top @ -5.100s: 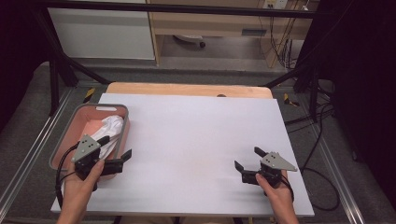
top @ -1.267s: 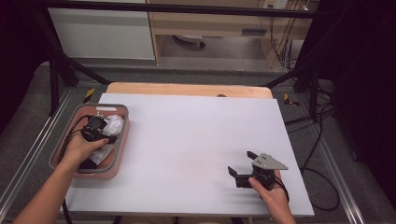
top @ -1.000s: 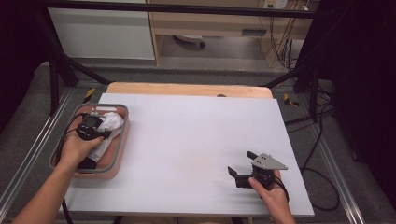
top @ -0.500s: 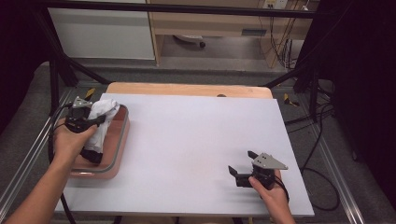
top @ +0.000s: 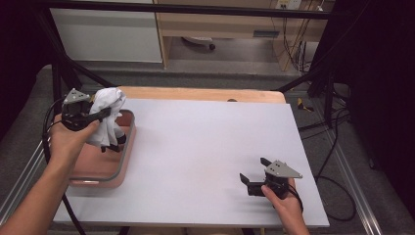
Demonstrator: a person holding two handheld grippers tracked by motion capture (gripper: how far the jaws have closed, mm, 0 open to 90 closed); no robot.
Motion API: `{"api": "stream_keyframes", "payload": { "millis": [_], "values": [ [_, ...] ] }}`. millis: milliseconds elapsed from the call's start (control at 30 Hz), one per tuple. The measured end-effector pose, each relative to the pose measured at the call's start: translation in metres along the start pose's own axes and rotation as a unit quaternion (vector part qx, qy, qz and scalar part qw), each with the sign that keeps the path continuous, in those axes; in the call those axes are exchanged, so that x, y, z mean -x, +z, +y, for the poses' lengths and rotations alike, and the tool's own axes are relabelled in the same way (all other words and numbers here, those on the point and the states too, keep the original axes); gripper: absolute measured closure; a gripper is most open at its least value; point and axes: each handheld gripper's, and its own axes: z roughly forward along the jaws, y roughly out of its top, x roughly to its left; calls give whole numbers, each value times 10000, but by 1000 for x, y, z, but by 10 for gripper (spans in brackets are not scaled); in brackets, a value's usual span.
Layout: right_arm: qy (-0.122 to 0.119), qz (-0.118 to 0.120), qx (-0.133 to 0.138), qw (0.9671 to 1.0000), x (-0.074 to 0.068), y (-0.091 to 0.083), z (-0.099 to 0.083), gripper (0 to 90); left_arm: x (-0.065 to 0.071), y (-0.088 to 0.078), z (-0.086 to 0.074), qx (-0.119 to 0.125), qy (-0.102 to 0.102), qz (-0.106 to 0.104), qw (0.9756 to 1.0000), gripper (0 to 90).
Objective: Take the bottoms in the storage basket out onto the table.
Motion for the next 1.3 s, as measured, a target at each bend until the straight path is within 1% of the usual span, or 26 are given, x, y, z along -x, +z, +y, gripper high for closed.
{"api": "stream_keyframes", "payload": {
  "millis": [33, 67, 100, 267, 300, 467, 600, 700, 800, 1000, 1100, 1133, 1200, 1300],
  "values": [
    [2, -5, 4, 10000, 0, 0, 0, 43, 1, 0, 2, 47, 34, -16, 10000, 766],
    [1, -9, 8, 10000, 0, 0, 0, 43, 4, -1, 3, 47, 23, -45, 10000, 766],
    [-4, -3, 17, 10000, 0, 0, 0, 43, 5, -2, 5, 68, 92, -36, 9999, 766],
    [-20, 5, 40, 10000, -1, -1, 1, 42, 12, -8, 14, 170, 112, -91, 9998, 766],
    [-18, 4, 39, 10000, -1, -1, 1, 42, 12, -9, 16, 195, 152, -88, 9997, 766],
    [-4, -8, 39, 10000, -1, -1, 1, 41, 17, -15, 26, 345, 56, -249, 9991, 766],
    [-8, 26, 29, 10000, 0, -1, 1, 41, 22, -18, 31, 407, 96, -309, 9986, 766],
    [-32, 37, 34, 10000, -1, -1, 1, 38, 26, -18, 34, 481, 69, -373, 9981, 766],
    [-24, 20, 39, 10000, -1, -2, 1, 39, 30, -17, 38, 501, 96, -387, 9979, 766],
    [-37, 19, 31, 10000, -1, -2, 1, 39, 36, -12, 45, 540, 60, -447, 9975, 766],
    [8, 5, -17, 10000, -1, 0, 0, 45, 37, -12, 49, 580, -47, -482, 9971, 766],
    [-20, 1, -27, 10000, -1, 1, 0, 46, 38, -12, 50, 598, -70, -500, 9969, 766],
    [-21, 0, -37, 10000, -1, 0, 0, 45, 40, -14, 54, 608, -54, -546, 9966, 765],
    [-23, -42, 26, 10000, -2, -1, 1, 41, 44, -15, 58, 644, -25, -576, 9963, 765]
  ]
}}
